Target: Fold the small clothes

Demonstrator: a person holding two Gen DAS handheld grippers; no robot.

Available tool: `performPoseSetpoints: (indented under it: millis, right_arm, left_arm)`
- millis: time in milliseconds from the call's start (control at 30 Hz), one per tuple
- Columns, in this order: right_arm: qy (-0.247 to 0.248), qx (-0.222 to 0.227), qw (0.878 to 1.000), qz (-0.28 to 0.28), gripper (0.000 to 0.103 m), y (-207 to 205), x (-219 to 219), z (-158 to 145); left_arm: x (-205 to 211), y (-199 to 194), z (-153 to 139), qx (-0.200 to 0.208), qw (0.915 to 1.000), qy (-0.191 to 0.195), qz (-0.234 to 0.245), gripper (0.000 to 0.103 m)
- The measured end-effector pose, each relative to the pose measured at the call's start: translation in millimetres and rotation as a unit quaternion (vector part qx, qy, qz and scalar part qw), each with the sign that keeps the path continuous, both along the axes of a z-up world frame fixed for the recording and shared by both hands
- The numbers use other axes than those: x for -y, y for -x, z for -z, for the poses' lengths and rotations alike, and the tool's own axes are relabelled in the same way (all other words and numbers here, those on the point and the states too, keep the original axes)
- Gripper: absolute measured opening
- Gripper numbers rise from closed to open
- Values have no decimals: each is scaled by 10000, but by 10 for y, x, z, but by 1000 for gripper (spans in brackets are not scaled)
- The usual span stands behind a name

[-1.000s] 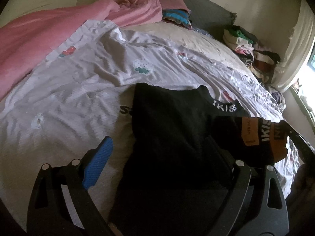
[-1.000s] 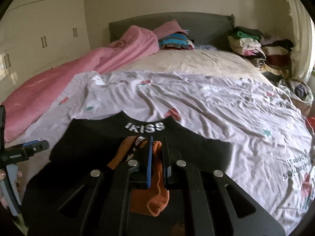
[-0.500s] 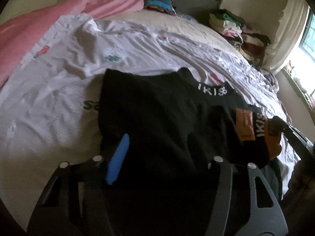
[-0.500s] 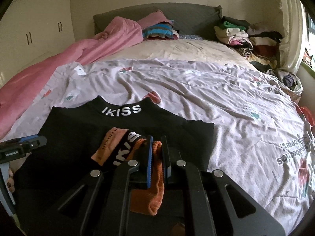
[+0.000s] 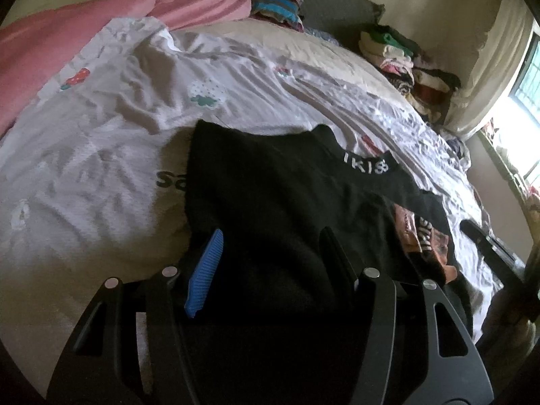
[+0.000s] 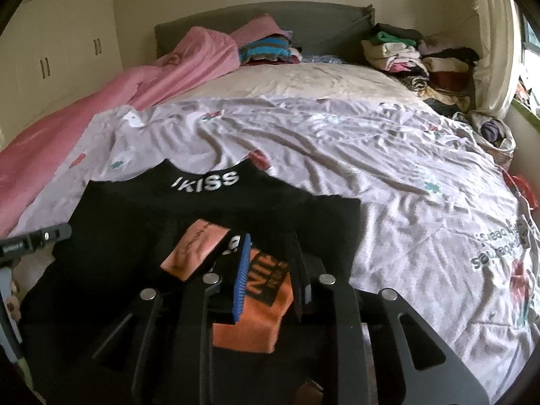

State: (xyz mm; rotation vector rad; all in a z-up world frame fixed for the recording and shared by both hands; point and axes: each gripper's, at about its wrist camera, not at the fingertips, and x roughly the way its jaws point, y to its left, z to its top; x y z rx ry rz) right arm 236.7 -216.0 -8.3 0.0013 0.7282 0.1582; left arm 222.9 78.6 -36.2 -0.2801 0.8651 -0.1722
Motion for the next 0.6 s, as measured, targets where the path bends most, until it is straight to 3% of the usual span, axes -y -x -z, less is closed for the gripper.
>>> performPoseSetpoints:
  millis: [67,133,233,400,467,600]
  right_arm:
    - [-43,-55,9999,-111,22,22,-56,15]
    - [-103,-154,9994,-304,22,44,-143,45]
    - [-140,-275,9981,-538,22,75,-286,96]
    - [-157,-392,9957,-825,22,126,-504,149]
    - [-163,-403,9949,-911,22,144,-557,149]
    - [-118,-424,9943,-968,23,131,-636,161]
  left_arm:
    - [-27,24,-36,64,10000,-21,-23,44]
    - [-16,21,-41,55,10000,37,61,29]
    - [41,-25,17,-62,9994,191,270,16]
    - [73,-97,277,-482,9985,71,261,14]
    - [19,-88,328,-498,9983,225,217,12]
    - [52,-69,315,-451,9986,63,254,11]
